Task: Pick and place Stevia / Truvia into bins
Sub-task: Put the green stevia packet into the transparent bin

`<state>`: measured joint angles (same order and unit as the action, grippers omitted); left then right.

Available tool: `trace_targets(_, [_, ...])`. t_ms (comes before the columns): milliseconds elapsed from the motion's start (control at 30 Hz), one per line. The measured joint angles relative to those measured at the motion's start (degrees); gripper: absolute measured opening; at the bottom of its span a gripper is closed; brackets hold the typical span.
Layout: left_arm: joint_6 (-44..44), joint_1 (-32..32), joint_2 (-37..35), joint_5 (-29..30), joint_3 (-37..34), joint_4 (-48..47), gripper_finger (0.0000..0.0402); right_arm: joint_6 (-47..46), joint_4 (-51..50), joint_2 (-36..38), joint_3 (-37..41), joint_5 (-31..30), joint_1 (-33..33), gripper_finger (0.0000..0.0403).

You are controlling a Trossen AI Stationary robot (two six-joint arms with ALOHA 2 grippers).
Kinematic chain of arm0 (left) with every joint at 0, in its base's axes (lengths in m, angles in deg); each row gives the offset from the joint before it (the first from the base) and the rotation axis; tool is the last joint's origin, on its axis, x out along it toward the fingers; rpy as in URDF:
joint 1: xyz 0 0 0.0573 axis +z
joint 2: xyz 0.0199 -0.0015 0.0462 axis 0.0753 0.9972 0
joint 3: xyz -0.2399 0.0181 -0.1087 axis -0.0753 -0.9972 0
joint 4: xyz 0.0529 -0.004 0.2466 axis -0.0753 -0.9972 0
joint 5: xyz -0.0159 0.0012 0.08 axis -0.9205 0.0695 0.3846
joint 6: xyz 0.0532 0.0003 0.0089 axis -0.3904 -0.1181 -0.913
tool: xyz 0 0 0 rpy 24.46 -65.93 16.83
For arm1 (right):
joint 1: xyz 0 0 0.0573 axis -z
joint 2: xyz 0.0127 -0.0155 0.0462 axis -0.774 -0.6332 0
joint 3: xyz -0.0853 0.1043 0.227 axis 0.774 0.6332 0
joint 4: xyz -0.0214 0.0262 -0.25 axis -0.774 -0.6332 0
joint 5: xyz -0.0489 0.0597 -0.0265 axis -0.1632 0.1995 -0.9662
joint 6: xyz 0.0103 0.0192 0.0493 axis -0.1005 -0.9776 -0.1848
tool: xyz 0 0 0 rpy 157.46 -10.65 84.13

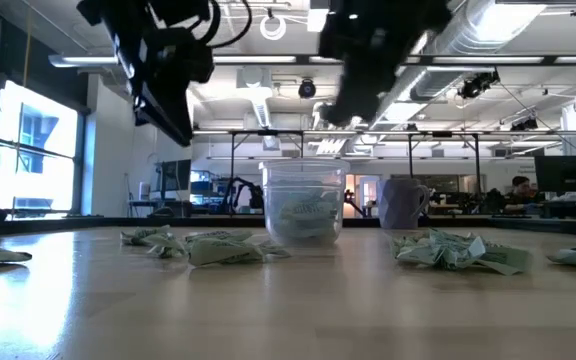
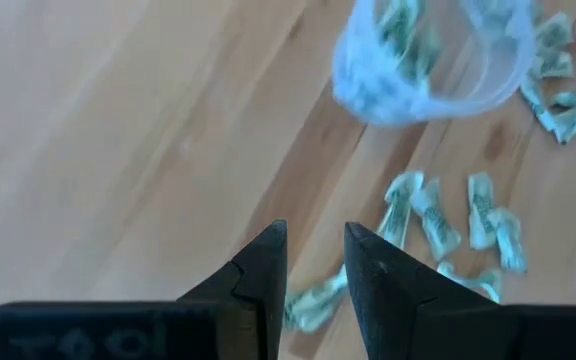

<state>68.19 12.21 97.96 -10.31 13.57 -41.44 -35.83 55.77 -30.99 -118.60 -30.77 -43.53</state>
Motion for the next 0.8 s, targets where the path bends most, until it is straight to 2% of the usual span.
trace_targets(100, [1.49,1.44,-0.06,-3.35,-2.17,1.06,0.0136,0.18,-0.6,-6.52,-5.56,3.75,0.92,0.0024])
trace_targets(200, [2.11,1.47,-0.13,-3.6,-3.19,-0.16,0.0136,0.3,-2.56,-11.52,-9.06,7.66,1.97,0.0041])
trace_targets(367, [3.0,1.35,-0.1,-3.85,-3.72,-2.39,0.0136,0.59,-3.06,-14.08,-10.84,9.62,2.79,0.0091])
trace_targets(500, [-0.2,-0.88,-0.1,-4.03,-3.72,-5.48,0.0136,1.71,-5.7,-12.92,-10.89,5.76,2.93,0.0148])
trace_targets(700, [-15.36,-8.29,0.47,-2.63,-3.98,-8.35,0.0136,10.61,-16.31,-6.52,-10.34,-8.6,2.2,0.0228])
trace_targets(800, [-19.77,-10.32,1.46,0.07,-5.76,-6.65,0.0136,11.15,-20.0,-3.81,-9.1,-11.63,2.12,0.026])
